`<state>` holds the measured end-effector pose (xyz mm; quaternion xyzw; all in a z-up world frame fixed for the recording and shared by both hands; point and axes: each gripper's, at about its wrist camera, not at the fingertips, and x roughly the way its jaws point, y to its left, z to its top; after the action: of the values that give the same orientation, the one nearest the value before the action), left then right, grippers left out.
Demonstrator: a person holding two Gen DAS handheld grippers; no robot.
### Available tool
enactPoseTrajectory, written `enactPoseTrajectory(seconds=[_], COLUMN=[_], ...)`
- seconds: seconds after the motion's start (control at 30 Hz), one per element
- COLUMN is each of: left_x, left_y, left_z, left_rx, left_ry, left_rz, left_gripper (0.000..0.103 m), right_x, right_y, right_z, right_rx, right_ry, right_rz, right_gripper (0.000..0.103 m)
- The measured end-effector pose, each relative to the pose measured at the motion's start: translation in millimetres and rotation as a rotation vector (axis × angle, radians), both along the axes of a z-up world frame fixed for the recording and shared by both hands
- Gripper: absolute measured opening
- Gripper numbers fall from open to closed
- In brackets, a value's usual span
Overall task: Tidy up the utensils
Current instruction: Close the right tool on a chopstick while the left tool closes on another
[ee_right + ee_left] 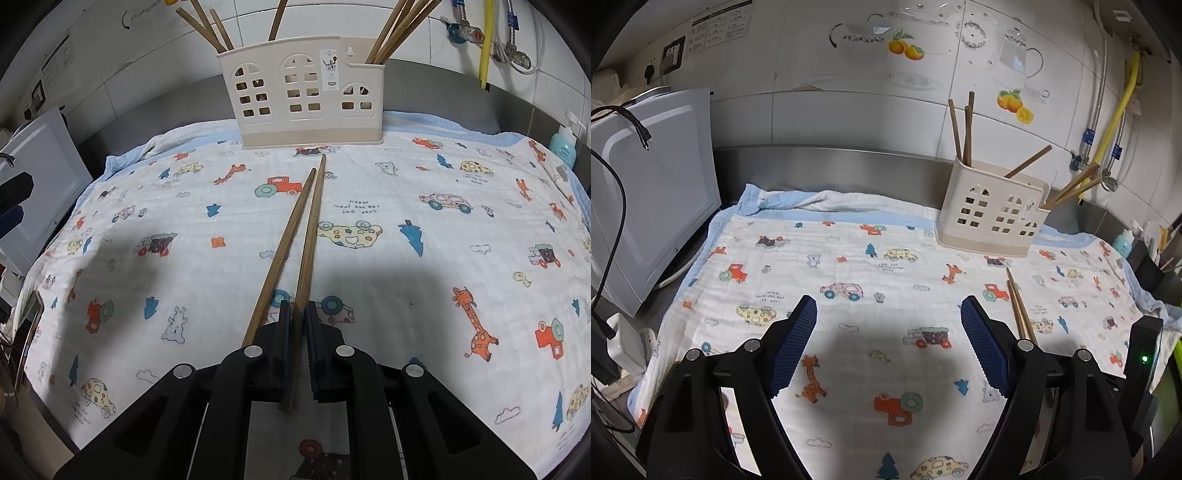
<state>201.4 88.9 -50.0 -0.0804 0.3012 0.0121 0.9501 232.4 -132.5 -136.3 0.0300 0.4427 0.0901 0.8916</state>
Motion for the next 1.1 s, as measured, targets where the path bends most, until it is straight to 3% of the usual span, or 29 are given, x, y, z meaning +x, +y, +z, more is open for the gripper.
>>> enactPoseTrajectory(seconds=[0.43, 0.93, 1.07, 1.1], left_x=[-4, -12, -12, -10], left_y=[-16, -76, -99, -105], left_z=[-7, -30, -43, -48], left_rx=[0.000, 0.003, -0.006, -0.011], left_ry=[0.023, 0.059, 0.096, 0.117], left_rz=[-0.033, -0.210, -0.289, -0.305], left_gripper=[0.080, 0.077, 0.064, 0.056], right_x=[-2, -13, -17, -17], right_y=[-12, -47, -58, -59], right_z=[3, 12, 13, 14], right_rx=[0.008, 0.039, 0.064, 0.065], right_ry=[-0.019, -0.054, -0.051, -0.051], right_rz=[-0.033, -0.053, -0.049, -0.047], right_gripper=[0.006, 0.006, 0.006, 0.006])
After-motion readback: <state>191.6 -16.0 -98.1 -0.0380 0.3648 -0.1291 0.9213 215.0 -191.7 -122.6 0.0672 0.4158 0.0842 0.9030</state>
